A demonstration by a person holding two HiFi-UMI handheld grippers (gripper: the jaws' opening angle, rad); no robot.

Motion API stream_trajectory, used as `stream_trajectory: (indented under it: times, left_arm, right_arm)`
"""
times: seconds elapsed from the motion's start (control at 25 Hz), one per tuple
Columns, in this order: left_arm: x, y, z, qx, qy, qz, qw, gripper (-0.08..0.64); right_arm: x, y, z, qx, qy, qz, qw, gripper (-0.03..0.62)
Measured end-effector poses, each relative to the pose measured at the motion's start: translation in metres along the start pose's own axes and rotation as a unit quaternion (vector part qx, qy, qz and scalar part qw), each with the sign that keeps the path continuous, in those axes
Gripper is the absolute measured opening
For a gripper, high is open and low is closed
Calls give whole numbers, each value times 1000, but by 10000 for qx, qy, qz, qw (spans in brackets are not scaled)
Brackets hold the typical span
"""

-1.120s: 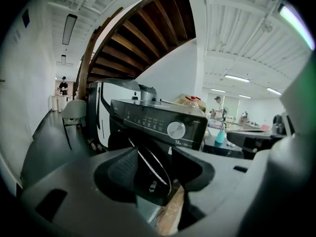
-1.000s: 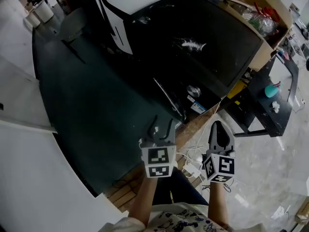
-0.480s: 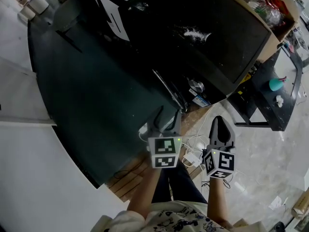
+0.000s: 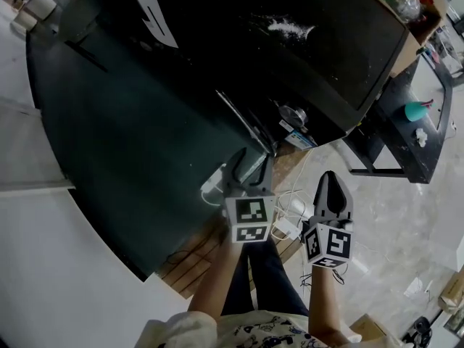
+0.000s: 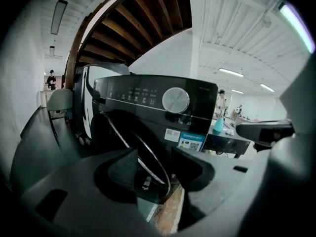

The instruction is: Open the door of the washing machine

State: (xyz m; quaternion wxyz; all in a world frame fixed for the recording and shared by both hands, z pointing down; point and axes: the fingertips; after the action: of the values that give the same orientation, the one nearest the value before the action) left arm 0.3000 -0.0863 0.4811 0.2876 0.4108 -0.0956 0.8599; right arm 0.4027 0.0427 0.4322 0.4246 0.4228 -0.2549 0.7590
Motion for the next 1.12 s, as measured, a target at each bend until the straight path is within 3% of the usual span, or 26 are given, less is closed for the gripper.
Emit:
stream_trajectory:
  times: [0.16,0.72,1.12]
  left_arm:
    - [11,-6,23,-17,73,177,9998,195]
    - [63,-23,95,34,410,71,9991,193]
    - [70,-19,129,-425,637,-242,9968,192]
  right_arm:
    - [12,-4,3,98,6,57,9999,21]
    - [66,-30,18,394,206,289,9986,21]
    - [84,-36,28,402,275,414,9980,21]
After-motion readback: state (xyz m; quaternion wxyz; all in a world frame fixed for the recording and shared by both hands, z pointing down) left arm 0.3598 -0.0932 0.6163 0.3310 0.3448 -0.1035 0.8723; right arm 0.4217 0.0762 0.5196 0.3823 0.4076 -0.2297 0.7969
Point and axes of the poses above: the fingertips, and each gripper's own axes: z forward along the fingers, y to its left, x out of its underside, and after that the axes turned 12 degrees about y, right-handed
